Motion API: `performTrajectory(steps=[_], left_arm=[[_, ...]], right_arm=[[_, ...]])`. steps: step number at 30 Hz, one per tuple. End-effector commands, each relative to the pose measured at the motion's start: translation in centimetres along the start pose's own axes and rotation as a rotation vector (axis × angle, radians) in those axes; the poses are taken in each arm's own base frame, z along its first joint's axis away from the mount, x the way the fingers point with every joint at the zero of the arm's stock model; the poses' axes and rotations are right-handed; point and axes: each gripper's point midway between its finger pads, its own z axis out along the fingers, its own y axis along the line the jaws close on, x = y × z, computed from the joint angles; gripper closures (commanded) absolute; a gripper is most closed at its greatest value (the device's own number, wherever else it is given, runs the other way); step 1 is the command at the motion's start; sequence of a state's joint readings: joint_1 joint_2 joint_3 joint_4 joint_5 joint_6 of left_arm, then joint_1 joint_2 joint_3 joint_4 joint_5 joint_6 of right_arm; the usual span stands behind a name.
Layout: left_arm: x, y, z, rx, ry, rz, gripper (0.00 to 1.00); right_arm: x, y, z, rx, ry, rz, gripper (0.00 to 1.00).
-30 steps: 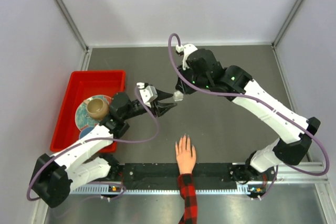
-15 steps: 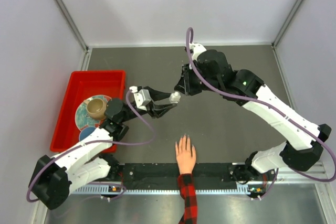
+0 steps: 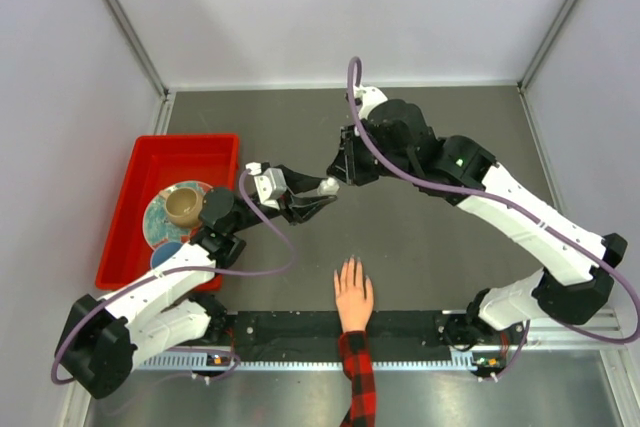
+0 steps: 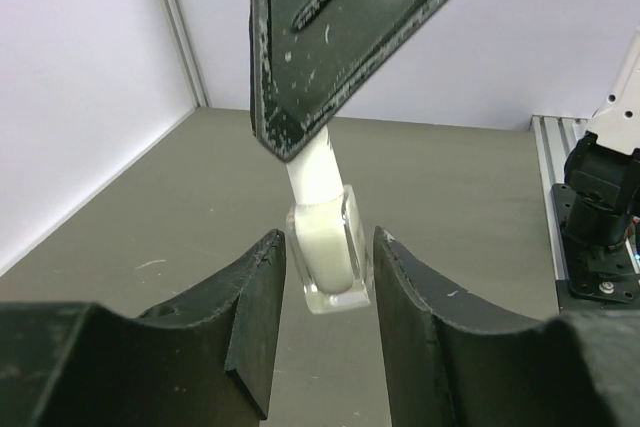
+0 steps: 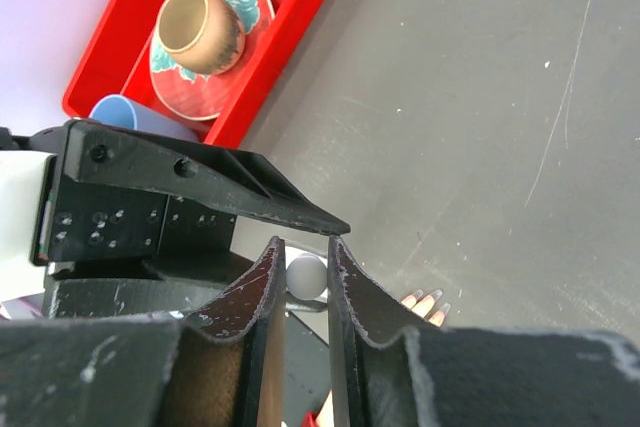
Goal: Paint the nails
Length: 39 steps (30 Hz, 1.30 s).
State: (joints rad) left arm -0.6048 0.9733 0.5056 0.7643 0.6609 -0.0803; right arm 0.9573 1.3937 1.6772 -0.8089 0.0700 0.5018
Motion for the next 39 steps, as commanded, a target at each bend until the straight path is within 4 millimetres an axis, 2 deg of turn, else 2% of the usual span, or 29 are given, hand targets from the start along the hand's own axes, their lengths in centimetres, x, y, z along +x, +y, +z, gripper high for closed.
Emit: performTrajectory(steps=[1, 9, 15, 20, 28, 29, 34, 35, 37, 38, 39], left_arm=[[-1.6, -0.1, 0.4, 0.01, -0.049, 0.019, 0.54], [-1.4, 0.0, 0.3, -0.001, -0.048, 0.014, 0.56], [-0.8, -0.1, 0.3, 0.003, -0.026, 0.0, 0.44], [-0.9, 0.1, 0.5, 0.003, -0.023, -0.002, 0.44], [-1.1, 0.0, 0.7, 0.018, -0.018, -0.01, 0.56], [-1.1, -0.1, 0.7, 0.021, -0.016, -0.014, 0.61], [-1.8, -0.1, 0.8, 0.015, -0.028, -0.024, 0.69], [-1.8, 0.0, 0.8, 0.011, -0.025, -0.027, 0.74], [-2.0, 0.3, 0.9, -0.004, -0.024, -0.035, 1.0], [-2.0, 0.8, 1.0, -0.029, -0.018, -0.043, 1.0], [-1.9, 1.0, 0.9, -0.043, -0.008, -0.054, 1.0]], right_arm=[[-1.3, 1.4, -0.2, -0.006, -0.052, -0.026, 1.0], [-1.4, 1.3, -0.2, 0.033, -0.061, -0.054, 1.0], [-1.9, 1.3, -0.7, 0.04, -0.077, -0.068, 1.0], [-1.9, 1.5, -0.8, 0.033, -0.077, -0.074, 1.0], [-1.6, 2.0, -0.3, 0.03, -0.068, -0.092, 1.0], [-1.6, 2.0, -0.3, 0.033, -0.067, -0.094, 1.0], [-1.0, 2.0, 0.3, 0.036, -0.044, -0.106, 1.0], [-0.8, 2.2, 0.4, 0.029, -0.037, -0.107, 1.0], [-0.6, 2.3, 0.5, 0.022, -0.026, -0.114, 1.0], [-0.5, 2.3, 0.4, 0.021, -0.017, -0.12, 1.0], [-0.5, 2.1, 0.3, 0.031, -0.014, -0.126, 0.82]])
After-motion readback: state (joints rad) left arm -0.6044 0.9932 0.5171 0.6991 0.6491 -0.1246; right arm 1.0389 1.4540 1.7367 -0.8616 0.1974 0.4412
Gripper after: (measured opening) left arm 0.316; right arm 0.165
